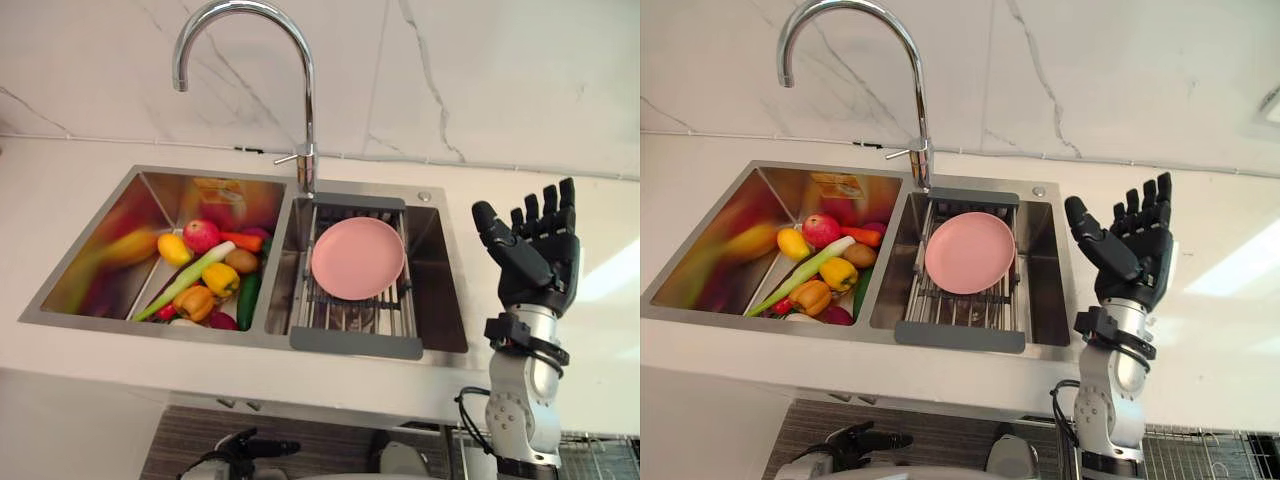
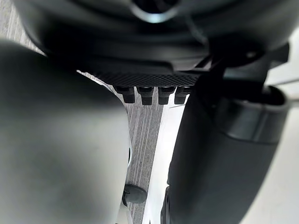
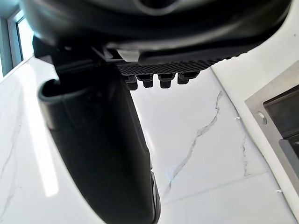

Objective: Walk over to the sink, pick up the cup, carry it to the dishwasher, place the cup inside the dishwasher, then close the dishwasher door

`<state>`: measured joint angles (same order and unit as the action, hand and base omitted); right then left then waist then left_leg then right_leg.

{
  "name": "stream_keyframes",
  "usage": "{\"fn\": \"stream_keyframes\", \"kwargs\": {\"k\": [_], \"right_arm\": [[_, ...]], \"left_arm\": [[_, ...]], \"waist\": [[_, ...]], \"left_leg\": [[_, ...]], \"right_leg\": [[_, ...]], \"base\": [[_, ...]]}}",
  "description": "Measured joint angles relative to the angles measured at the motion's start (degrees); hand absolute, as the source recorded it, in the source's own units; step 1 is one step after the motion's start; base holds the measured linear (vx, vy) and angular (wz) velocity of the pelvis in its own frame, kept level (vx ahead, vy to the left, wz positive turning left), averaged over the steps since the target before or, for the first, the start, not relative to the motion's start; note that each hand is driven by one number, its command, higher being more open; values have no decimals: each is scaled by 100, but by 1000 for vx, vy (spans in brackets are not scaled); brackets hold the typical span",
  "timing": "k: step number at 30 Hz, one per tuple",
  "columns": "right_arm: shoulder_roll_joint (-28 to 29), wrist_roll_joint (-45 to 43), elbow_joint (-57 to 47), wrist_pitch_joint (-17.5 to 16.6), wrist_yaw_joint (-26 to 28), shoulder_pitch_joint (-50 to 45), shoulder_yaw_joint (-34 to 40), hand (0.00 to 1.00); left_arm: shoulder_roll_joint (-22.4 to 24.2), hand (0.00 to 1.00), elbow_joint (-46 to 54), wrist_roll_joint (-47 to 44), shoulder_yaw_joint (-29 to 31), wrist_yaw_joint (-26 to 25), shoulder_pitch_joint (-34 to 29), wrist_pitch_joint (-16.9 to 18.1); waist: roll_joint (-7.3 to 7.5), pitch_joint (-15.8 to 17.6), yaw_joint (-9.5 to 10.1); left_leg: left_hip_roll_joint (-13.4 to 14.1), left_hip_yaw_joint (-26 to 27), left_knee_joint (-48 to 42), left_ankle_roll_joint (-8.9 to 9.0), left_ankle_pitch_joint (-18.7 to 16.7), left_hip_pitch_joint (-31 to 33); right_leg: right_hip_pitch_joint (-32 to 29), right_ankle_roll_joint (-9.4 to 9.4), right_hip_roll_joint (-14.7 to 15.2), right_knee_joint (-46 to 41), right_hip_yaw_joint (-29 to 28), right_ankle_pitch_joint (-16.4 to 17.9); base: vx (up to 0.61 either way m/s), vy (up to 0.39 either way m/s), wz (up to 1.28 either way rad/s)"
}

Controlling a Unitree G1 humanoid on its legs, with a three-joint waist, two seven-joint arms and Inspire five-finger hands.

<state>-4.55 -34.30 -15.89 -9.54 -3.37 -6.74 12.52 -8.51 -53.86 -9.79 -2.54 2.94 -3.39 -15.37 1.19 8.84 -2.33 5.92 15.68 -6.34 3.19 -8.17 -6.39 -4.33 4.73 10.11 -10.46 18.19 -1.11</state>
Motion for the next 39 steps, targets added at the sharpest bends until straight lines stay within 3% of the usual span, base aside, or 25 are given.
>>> {"fn": "stream_keyframes", "kwargs": {"k": [6,13,21,25,39], "right_arm": [[-2,134,-53,426,1152,-456,-278,100],[-378,1404,-42,401,1728,-480,-64,100],[-1010,2325,26,448,2313,-496,-45,100],[-1281,2797,30,447,2747,-529,-40,100],[-1604,4298,-91,288,2999,-590,57,100]], "left_arm": [[44,100,-145,-510,299,-105,-35,213],[76,100,-224,-702,767,-125,-133,368],[18,100,-217,-596,774,-40,-188,401],[-21,100,-220,-594,767,22,-190,451],[-123,100,-266,-596,640,107,-189,425]], "waist": [[28,21,76],[68,43,110],[113,57,-35],[217,94,-80],[272,80,-175]], "left_leg": [[-43,-110,127,-23,11,-111],[-71,-174,231,-42,26,-199],[-58,-35,390,-21,38,-340],[-44,109,429,-13,37,-396],[-57,256,432,-12,32,-421]], "right_leg": [[271,43,8,284,146,-80],[508,70,-16,568,259,-162],[530,72,-85,652,150,-183],[513,62,-125,705,27,-218],[453,45,-163,744,-154,-276]], "base": [[20,13,12],[8,9,8],[1,4,-9],[-22,1,-15],[-32,0,-6]]}}
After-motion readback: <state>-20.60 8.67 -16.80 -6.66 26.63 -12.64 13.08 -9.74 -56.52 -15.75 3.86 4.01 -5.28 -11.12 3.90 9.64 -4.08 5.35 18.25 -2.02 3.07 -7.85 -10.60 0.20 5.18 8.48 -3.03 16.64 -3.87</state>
